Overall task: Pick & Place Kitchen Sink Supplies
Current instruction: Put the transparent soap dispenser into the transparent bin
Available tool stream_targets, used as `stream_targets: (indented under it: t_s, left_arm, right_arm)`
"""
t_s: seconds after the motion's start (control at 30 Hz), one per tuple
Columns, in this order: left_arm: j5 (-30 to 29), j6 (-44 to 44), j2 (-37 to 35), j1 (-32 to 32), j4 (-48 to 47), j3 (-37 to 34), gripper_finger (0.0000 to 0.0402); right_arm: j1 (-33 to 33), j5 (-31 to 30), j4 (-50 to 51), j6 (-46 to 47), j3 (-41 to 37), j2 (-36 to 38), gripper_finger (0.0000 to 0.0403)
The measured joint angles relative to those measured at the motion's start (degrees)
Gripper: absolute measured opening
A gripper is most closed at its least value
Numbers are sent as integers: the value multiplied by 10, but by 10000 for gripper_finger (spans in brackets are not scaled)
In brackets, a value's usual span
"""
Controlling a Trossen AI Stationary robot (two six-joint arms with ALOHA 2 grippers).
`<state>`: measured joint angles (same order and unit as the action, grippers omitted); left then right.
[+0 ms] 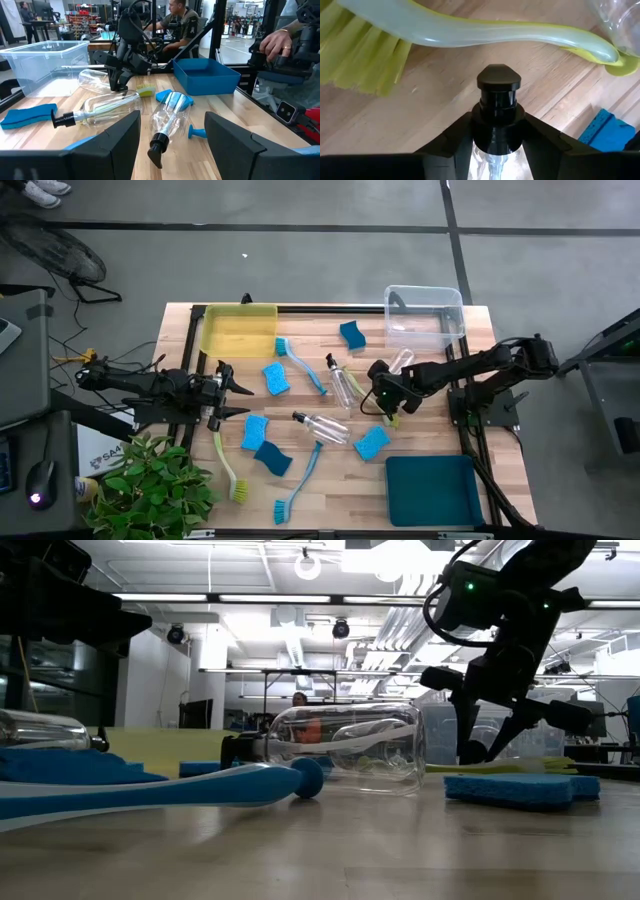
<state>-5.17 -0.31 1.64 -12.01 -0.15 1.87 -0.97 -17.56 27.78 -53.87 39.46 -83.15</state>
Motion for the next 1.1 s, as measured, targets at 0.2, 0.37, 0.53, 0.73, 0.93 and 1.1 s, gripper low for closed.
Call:
stream_targets:
  t_s: [0.2,0.37,0.53,0.73,0.93,1.1]
  left_arm:
    - [0,0,0,0,0,0,216]
    - [0,0,0,0,0,0,216]
    - [0,0,0,0,0,0,216]
    - [0,0,0,0,0,0,216]
    - [0,0,0,0,0,0,216]
    - [0,0,0,0,0,0,216]
  right_arm:
    - [0,-2,-10,1,0,0,129]
    - [0,-24,-25,46,1,0,130]
    - [5,-34,-25,101,24,0,133]
    - [21,-33,-24,171,72,0,131]
    - [31,-33,-24,266,133,0,133]
    - [31,-31,-25,327,180,0,134]
